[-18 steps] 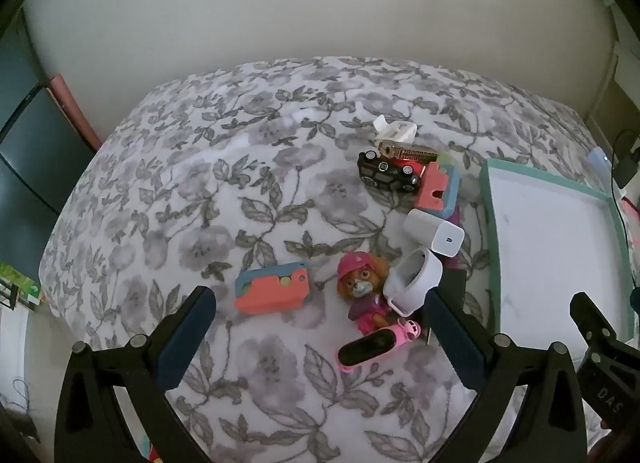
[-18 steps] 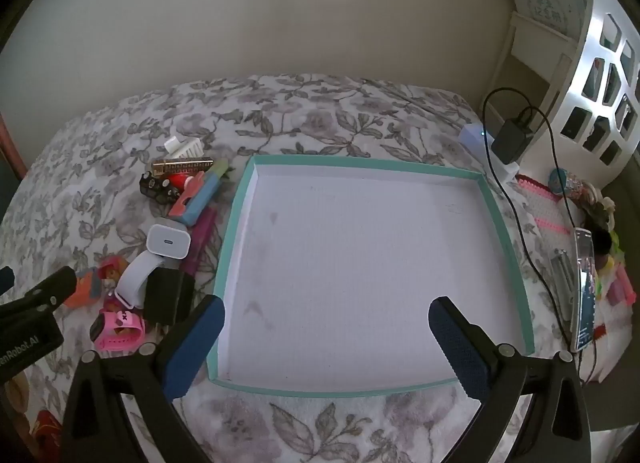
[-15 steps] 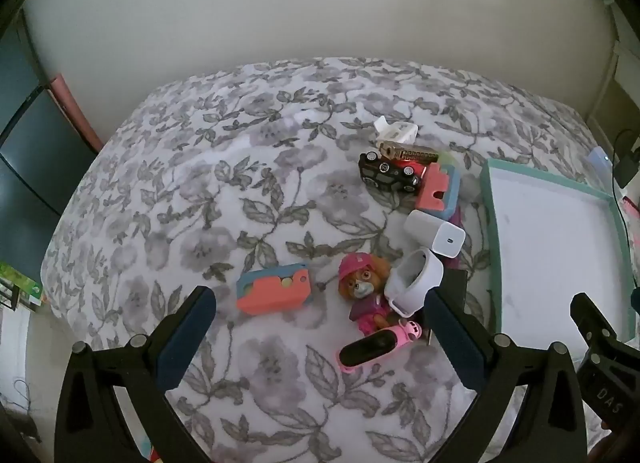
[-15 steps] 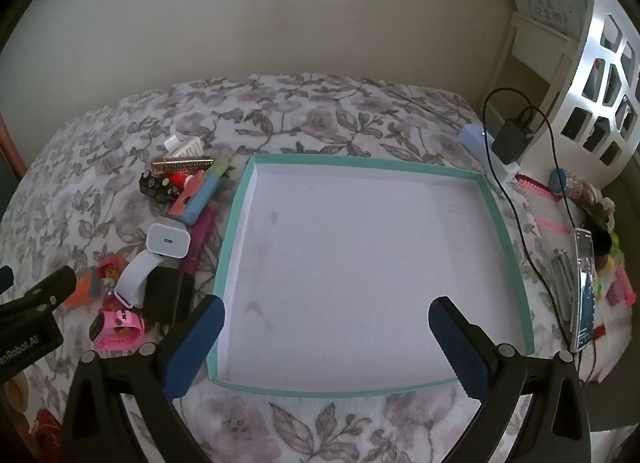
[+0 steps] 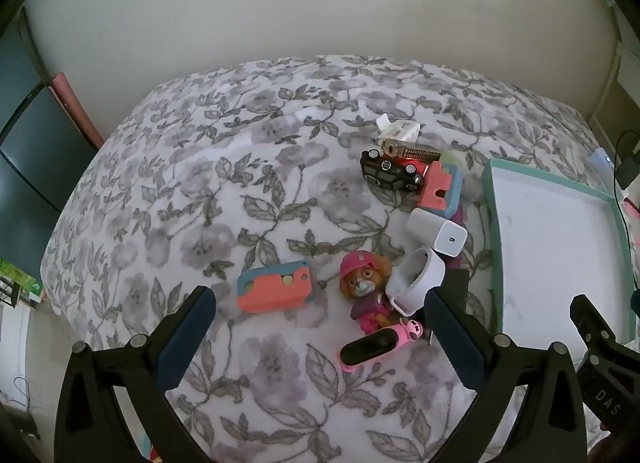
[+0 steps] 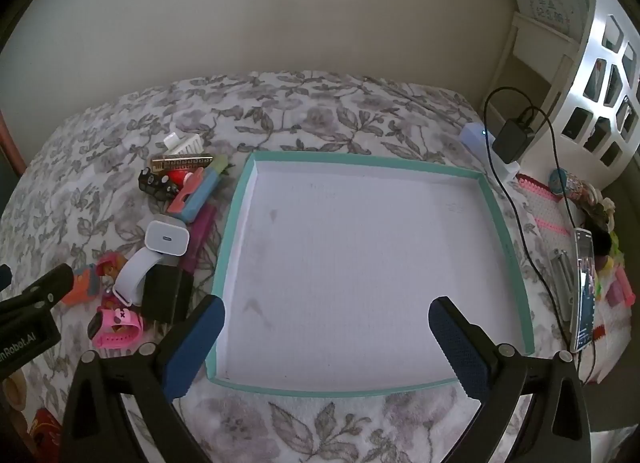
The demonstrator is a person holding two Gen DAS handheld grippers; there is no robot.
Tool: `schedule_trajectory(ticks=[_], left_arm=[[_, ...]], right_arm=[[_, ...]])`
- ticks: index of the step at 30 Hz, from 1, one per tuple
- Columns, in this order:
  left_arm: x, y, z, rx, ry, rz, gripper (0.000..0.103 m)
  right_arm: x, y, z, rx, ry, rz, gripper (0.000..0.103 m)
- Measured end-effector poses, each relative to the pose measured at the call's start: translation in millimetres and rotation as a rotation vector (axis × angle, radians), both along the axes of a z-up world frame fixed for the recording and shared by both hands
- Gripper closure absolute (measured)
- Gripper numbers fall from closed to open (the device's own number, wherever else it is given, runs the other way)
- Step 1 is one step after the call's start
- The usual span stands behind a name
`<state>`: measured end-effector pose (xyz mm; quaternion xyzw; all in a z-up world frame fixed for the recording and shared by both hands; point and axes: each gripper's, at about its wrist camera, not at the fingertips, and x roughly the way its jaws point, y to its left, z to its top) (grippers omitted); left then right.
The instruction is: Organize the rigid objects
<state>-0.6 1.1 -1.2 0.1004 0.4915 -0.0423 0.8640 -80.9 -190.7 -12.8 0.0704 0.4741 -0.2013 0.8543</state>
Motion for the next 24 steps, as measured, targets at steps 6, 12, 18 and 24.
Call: schedule_trajectory(ticks=[6,12,18,24], left_arm=[[1.0,0.0,-2.9,-0.001,0.008,0.005,0.000],[2.6,0.1,-4.7,-0.003,0.016,0.009,0.000],[3.9,0.8,-7.0,-0.004,0.022,0.009,0.000],[5.5,1.6,-9.1,-0.005,0.030,0.013,0.000]], right_arm=[[0.5,0.2,0.6,0.000,0.002,0.001,0.000],[1.1,-0.4,-1.6,0.002,0.004,0.001,0.000],[-0.7,-0.5,-3.2,0.002,0.006,0.000,0.000],[3.3,-1.5,-8.1,0.002,0.018,-0.002,0.000]])
